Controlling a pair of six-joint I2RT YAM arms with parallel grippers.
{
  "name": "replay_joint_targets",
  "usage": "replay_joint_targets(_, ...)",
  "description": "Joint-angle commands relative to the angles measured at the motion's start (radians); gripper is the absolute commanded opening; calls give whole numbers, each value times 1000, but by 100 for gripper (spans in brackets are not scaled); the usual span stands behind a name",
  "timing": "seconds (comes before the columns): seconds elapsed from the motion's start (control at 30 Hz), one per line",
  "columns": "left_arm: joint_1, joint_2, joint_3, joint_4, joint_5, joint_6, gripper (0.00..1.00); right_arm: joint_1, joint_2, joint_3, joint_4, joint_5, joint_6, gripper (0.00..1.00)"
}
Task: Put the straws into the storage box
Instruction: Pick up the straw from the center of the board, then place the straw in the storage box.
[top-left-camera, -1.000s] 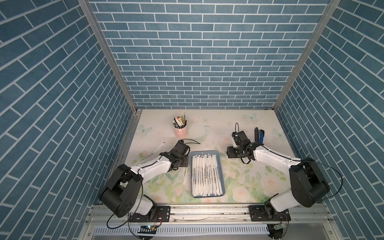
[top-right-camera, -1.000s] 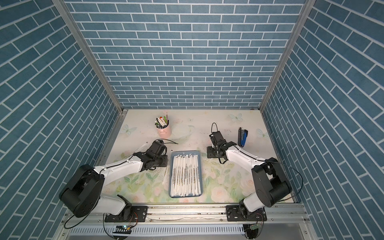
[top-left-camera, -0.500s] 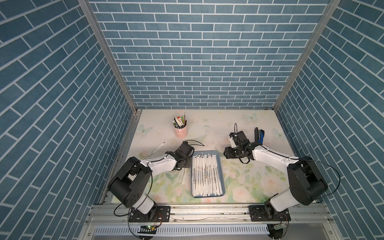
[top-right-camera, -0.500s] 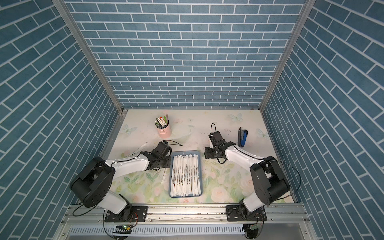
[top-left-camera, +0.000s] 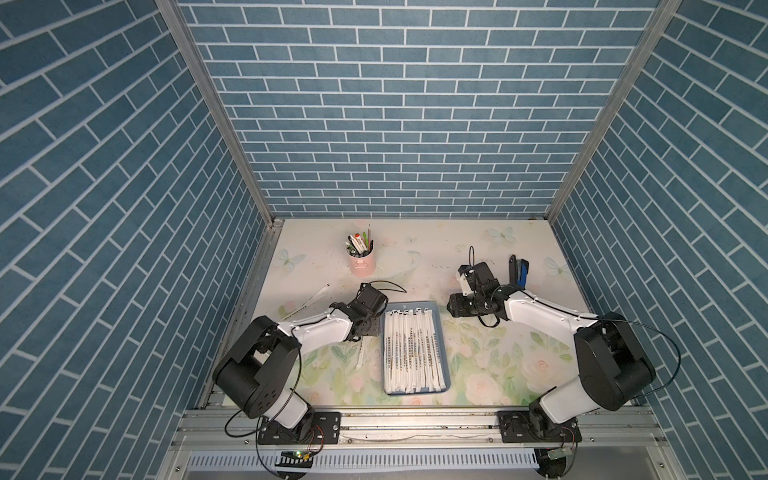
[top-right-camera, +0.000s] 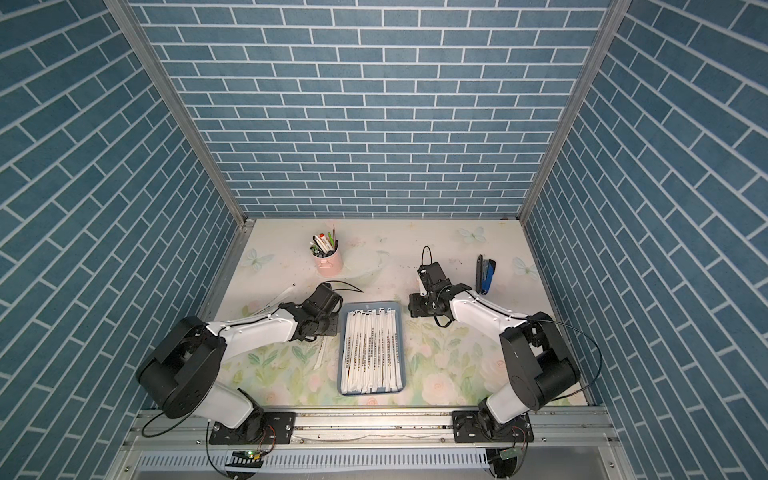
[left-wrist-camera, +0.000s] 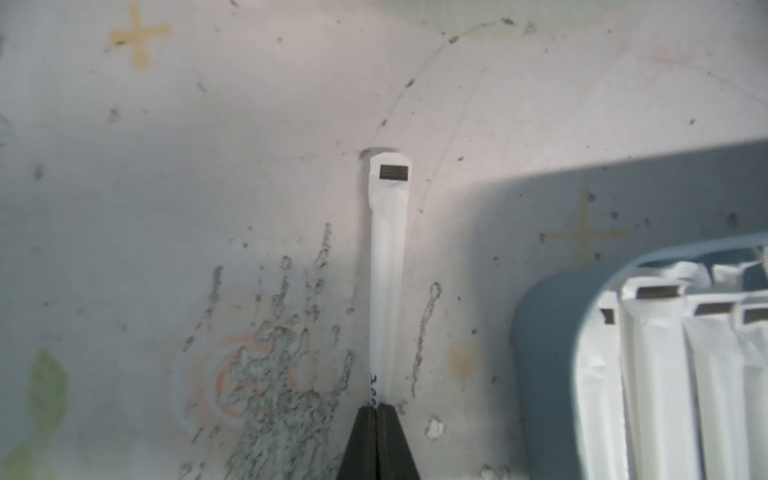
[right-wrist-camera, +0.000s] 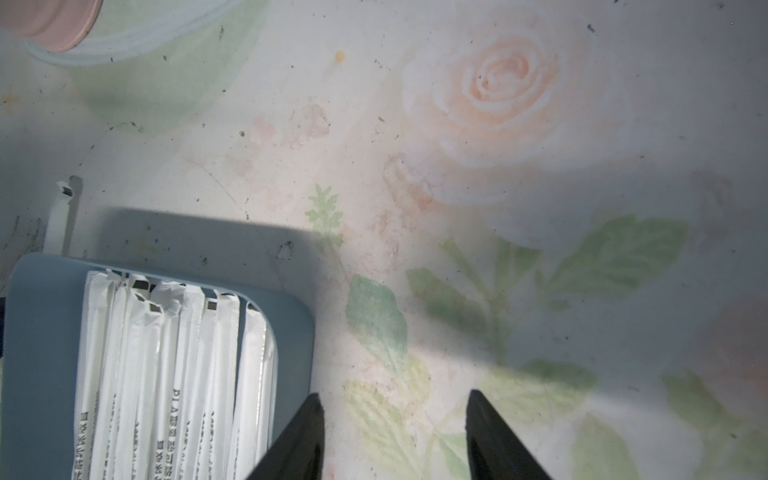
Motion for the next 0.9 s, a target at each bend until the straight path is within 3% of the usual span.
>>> replay_joint_targets(0.0, 14, -74, 37, -98, -76, -50, 3, -1, 19, 24, -27, 4, -18, 55)
replay_joint_targets(0.2, -13, -195, 120, -194, -103, -143, 0, -2, 20, 41, -37, 19, -21, 55)
replay_joint_targets(0.33, -149, -208, 194, -212, -127, -265, 0, -6, 17, 36, -31, 21, -25, 55)
replay_joint_targets(0.53, -377, -86, 236, -93, -144, -466, 0, -39, -9, 22, -17, 21, -33, 54)
replay_joint_targets(0.87, -495, 118, 239, 0, -165, -597, 0, -67, -35, -6, -2, -12, -50, 54)
